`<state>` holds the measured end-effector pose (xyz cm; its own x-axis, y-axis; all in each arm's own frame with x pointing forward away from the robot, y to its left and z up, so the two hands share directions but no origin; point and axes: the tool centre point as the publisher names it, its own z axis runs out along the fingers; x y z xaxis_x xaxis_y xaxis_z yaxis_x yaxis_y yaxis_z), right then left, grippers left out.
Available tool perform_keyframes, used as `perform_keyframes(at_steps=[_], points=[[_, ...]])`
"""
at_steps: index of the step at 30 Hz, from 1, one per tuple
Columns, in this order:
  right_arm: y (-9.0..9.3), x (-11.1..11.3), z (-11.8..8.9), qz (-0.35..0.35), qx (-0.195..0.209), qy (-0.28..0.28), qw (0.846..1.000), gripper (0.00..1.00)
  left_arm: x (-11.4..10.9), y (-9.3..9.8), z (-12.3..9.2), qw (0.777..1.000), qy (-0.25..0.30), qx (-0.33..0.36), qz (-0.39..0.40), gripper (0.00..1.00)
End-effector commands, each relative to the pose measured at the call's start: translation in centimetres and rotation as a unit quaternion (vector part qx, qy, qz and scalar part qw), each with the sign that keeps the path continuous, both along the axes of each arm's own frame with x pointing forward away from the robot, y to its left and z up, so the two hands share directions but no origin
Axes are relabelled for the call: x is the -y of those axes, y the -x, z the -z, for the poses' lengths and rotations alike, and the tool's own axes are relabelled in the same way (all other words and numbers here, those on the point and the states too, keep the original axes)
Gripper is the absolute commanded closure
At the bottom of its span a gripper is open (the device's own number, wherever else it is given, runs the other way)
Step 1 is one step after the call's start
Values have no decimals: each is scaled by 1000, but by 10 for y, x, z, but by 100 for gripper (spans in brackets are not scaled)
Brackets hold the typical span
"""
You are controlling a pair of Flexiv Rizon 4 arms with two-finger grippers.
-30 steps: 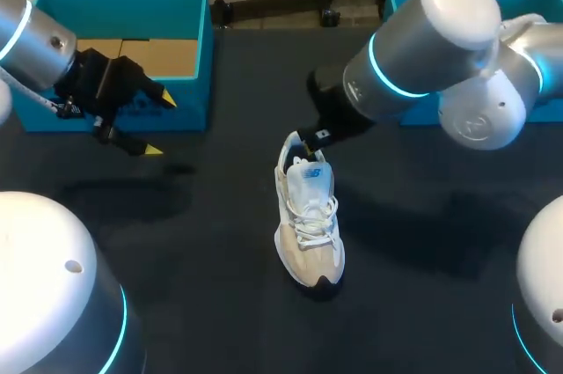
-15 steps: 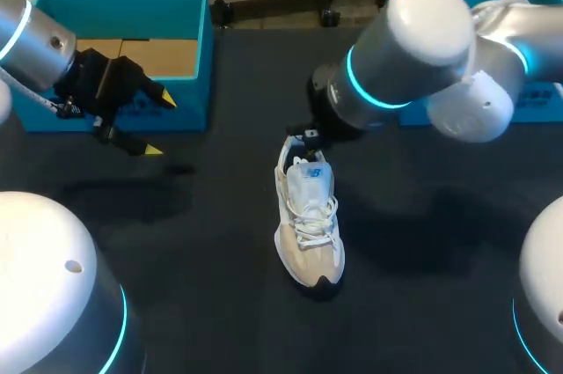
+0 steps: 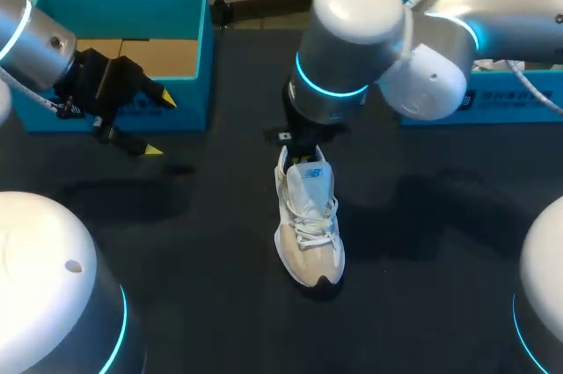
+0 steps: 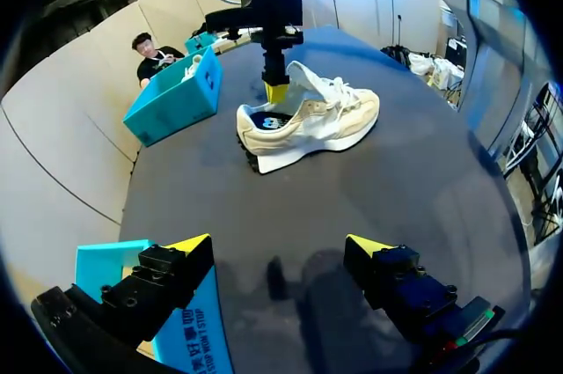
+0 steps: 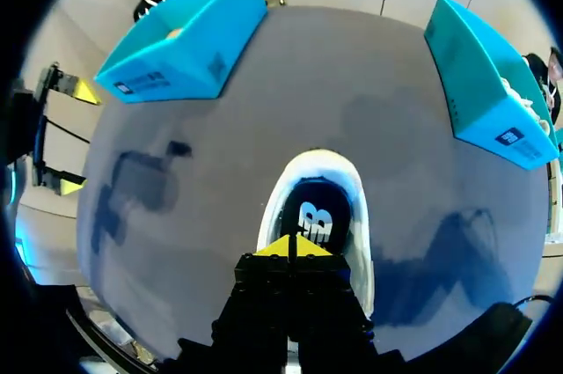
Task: Take the shoe out of the shoebox, open the shoe tongue, remove and reinsert the insole, then place the shoe into the shoebox
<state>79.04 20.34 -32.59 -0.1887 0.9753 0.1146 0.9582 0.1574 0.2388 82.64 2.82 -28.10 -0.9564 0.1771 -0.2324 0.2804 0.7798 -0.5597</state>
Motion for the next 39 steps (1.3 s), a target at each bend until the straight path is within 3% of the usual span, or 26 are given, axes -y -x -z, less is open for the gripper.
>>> perform_keyframes(at_steps=[1,8,22,29,34,39], points=[[-3,-3,19,-1,-27,-1,1000,100,-1,1,-1,1000,-1,1,0,0],[4,6,40,10,-64,6,998,100,-1,1,-1,1000,-1,1,0,0],[-1,7,75,11,-93,30,995,100,-1,1,-1,1000,-1,1,0,0],[-1,8,57,12,-68,45,997,100,-1,1,-1,1000,-1,1,0,0],[-17,9,44,6,-42,55,998,100,-1,1,-1,1000,-1,1,0,0],[-36,9,51,3,-26,60,998,100,-1,1,-1,1000,-1,1,0,0]])
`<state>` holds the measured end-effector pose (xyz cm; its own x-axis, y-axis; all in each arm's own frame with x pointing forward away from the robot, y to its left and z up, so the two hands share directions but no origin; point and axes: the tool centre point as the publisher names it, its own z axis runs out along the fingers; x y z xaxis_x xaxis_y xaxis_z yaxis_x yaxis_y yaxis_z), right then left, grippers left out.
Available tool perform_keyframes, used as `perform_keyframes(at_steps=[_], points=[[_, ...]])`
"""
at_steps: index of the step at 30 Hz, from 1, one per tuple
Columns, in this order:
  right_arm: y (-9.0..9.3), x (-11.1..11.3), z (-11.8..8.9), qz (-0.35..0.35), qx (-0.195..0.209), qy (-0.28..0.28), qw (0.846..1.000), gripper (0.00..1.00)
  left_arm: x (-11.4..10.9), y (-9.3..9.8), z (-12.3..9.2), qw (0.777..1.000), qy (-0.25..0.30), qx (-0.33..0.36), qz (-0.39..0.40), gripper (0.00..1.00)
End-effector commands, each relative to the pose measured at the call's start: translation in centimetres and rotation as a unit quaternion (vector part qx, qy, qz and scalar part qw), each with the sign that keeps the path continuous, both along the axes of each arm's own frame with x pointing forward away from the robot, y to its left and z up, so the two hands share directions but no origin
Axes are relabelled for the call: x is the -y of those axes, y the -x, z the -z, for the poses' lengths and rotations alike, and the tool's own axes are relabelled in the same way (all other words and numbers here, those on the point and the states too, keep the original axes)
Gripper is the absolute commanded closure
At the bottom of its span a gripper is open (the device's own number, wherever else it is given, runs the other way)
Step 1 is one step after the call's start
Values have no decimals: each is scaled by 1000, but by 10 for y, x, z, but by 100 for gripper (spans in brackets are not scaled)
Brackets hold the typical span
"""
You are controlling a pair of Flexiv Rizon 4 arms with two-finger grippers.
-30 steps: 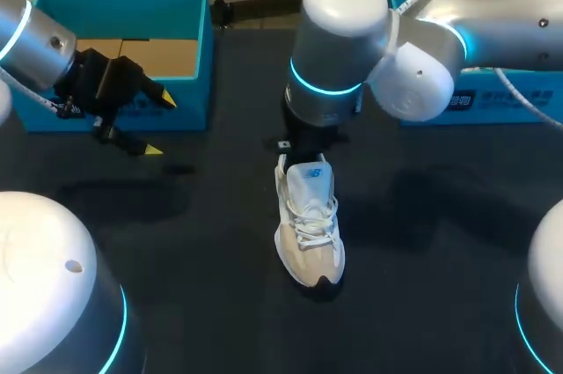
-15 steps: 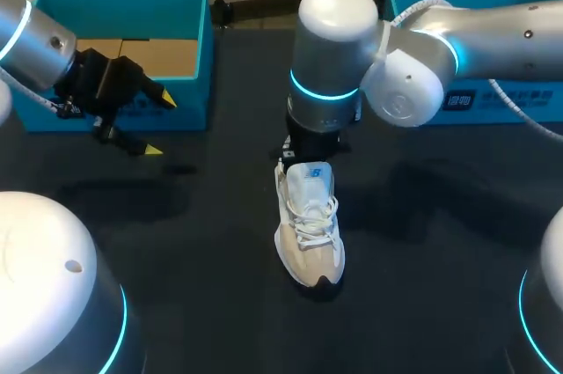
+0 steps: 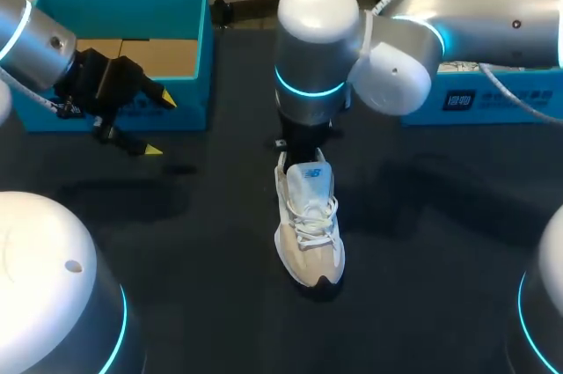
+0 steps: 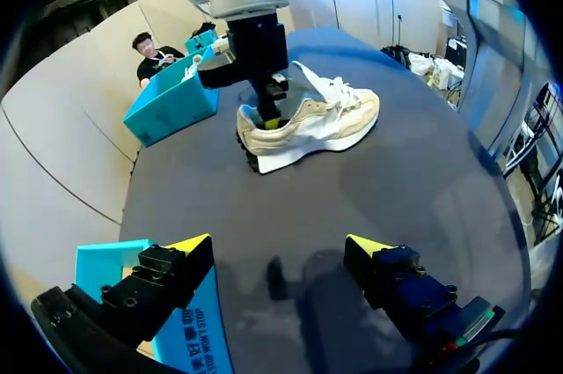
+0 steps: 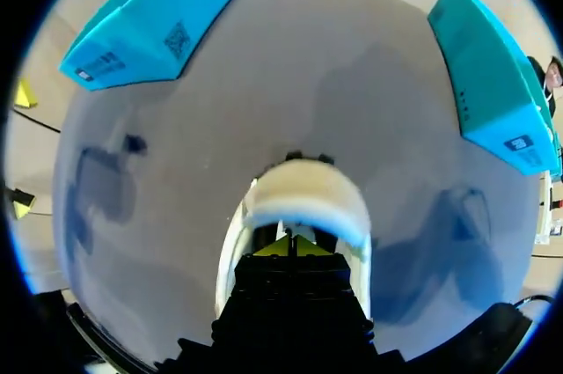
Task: Take the shoe out of the shoebox, open the shoe tongue, remove and reinsert the insole, then place the shoe into the shoebox
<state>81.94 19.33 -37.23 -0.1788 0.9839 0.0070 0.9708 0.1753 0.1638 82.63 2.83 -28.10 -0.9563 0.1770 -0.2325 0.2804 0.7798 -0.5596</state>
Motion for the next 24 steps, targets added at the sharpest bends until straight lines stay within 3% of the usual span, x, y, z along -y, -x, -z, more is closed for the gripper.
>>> perform_keyframes(at_steps=[1,9,14,21,24], points=[[-9,-1,7,0,3,-1,1000,100,-1,1,-1,1000,-1,1,0,0],[-13,-2,34,0,-2,-3,1000,100,-1,1,-1,1000,-1,1,0,0],[-9,-1,40,1,-7,-5,1000,100,-1,1,-1,1000,-1,1,0,0],[2,2,12,-2,-6,14,1000,100,-1,1,-1,1000,-1,1,0,0],[5,4,9,-7,-14,26,1000,100,-1,1,-1,1000,-1,1,0,0]])
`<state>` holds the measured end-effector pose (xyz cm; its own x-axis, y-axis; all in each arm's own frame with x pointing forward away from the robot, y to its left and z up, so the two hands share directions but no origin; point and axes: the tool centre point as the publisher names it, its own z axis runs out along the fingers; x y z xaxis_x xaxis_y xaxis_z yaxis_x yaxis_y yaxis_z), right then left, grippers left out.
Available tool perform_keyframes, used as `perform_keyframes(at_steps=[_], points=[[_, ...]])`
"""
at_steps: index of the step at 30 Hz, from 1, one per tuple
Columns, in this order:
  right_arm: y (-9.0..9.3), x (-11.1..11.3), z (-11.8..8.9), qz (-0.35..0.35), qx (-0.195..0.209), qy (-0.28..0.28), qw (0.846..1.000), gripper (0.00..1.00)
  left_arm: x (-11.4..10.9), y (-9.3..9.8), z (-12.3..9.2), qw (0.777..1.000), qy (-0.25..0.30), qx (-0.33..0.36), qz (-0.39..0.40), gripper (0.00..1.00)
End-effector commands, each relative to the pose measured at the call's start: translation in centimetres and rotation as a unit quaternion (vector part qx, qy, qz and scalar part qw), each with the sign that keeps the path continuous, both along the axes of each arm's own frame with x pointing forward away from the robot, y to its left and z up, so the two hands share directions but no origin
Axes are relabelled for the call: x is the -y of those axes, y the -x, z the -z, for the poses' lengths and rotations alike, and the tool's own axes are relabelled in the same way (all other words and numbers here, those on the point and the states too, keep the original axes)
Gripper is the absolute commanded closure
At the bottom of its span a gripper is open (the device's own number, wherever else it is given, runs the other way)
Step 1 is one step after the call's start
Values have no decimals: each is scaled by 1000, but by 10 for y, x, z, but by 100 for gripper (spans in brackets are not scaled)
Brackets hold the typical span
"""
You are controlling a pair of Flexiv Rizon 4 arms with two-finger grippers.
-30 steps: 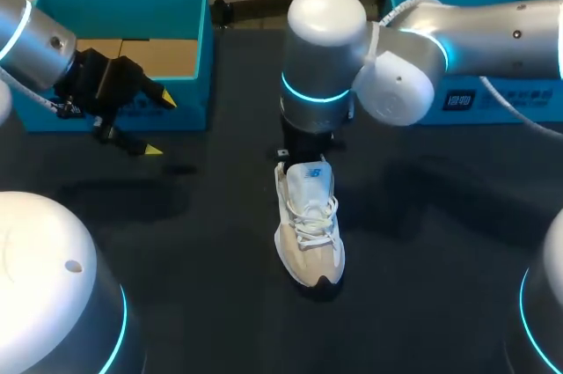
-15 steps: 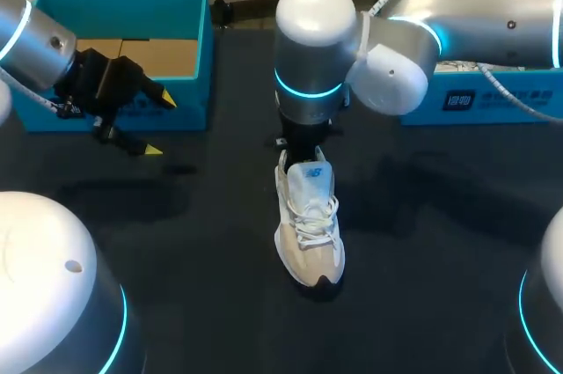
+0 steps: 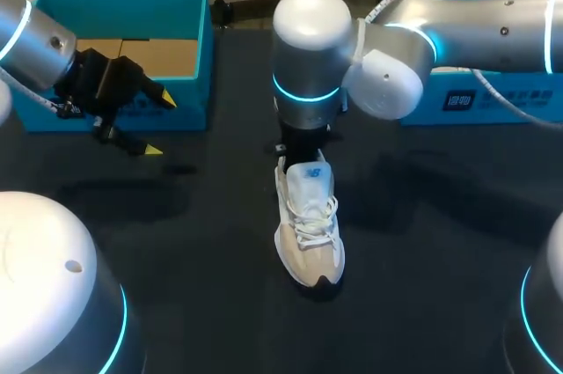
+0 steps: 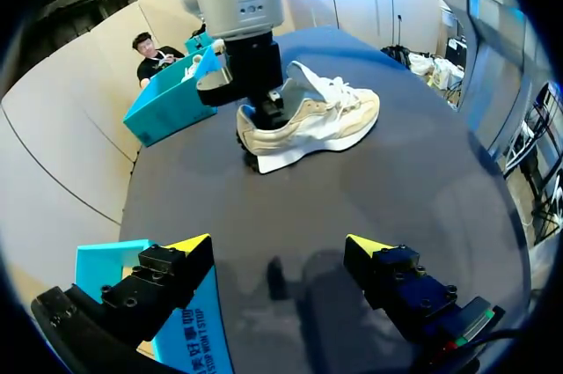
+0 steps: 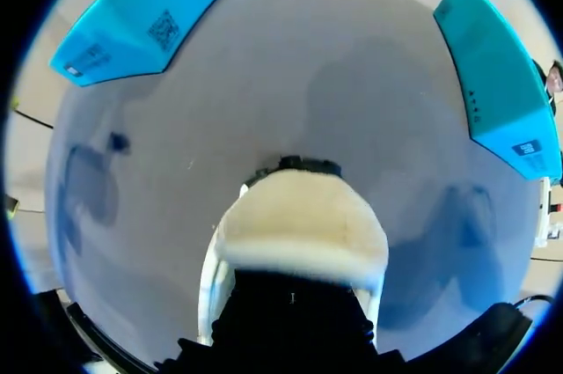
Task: Take the shoe out of the shoebox, open the shoe tongue, remove and reinsert the insole, then place the shoe into the shoebox
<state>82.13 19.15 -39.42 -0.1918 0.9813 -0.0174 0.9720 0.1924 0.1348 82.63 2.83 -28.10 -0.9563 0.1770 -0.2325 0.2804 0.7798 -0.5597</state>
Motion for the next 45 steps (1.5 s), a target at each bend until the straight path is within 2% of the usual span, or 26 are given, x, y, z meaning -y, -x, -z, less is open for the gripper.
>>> perform_keyframes(at_steps=[1,10,13,15,24,28,35,41,42,43,44,45], points=[[9,3,-11,-2,-6,11,1000,100,-1,1,-1,1000,-1,1,0,0],[13,7,22,-1,-55,-5,998,100,-1,1,-1,1000,-1,1,0,0],[16,7,24,-1,-63,-5,998,100,-1,1,-1,1000,-1,1,0,0],[18,6,18,-4,-69,1,998,100,-1,1,-1,1000,-1,1,0,0],[36,5,-41,-10,-123,17,992,100,-1,1,-1,1000,-1,1,0,0],[46,5,-54,-8,-154,17,988,100,-1,1,-1,1000,-1,1,0,0],[65,8,-58,-5,-184,14,983,100,-1,1,-1,1000,-1,1,0,0],[63,5,-47,1,-178,1,984,100,-1,1,-1,1000,-1,1,0,0],[62,4,-46,0,-177,-1,984,91,-1,1,-1,1000,-1,1,0,0],[61,3,-46,0,-177,-2,984,62,-1,1,-1,1000,-1,1,0,0],[61,2,-45,-1,-176,-2,984,16,-1,1,-1,1000,-1,1,0,0],[61,1,-45,-1,-176,-2,984,0,-1,1,-1,1000,-1,1,0,0]])
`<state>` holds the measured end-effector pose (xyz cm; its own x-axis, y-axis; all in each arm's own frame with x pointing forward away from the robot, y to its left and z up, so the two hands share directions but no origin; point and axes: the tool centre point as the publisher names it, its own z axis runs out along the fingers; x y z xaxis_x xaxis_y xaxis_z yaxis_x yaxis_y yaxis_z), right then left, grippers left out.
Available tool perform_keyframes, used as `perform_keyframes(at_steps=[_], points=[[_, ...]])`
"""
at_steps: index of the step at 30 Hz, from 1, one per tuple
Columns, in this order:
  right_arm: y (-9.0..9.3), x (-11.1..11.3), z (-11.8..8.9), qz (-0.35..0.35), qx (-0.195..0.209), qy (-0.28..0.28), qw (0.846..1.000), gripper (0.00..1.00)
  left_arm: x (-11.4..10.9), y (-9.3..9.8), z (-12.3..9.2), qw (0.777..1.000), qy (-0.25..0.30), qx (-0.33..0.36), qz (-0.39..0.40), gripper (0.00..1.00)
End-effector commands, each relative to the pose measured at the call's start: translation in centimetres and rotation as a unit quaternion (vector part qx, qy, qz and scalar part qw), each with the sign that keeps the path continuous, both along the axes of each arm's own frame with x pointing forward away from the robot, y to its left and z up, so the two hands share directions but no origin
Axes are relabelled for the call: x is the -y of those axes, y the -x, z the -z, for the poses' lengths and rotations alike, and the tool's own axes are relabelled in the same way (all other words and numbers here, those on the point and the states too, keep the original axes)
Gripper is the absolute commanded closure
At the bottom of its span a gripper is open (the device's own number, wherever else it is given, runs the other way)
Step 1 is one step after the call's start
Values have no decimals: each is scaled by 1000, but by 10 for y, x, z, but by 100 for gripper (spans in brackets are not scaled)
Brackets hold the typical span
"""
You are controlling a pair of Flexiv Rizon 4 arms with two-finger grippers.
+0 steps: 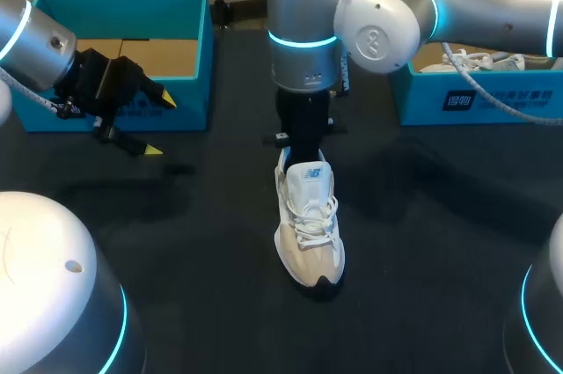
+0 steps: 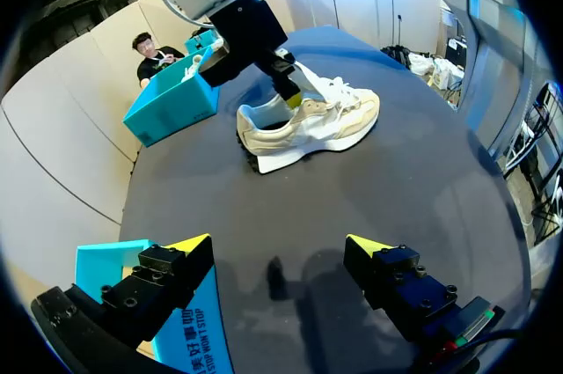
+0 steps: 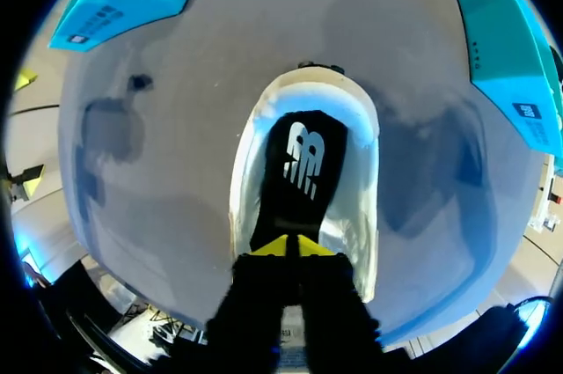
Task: Take the shoe out of the shoebox, open the shoe tongue, remove and reinsert the insole, then place the shoe into the shoebox
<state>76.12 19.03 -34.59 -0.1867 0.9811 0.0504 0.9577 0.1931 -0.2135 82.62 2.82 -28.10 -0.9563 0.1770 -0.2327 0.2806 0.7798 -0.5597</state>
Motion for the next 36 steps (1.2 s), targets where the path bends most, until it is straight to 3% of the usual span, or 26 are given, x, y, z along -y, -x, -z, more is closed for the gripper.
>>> perform_keyframes(at_steps=[1,23,36], points=[[0,0,2,0,3,-2,1000,0,-1,1,-1,1000,-1,1,0,0],[1,-3,6,-2,-14,-4,1000,0,-1,1,-1,1000,-1,1,0,0],[13,-1,-29,21,-9,14,1000,0,-1,1,-1,1000,-1,1,0,0]])
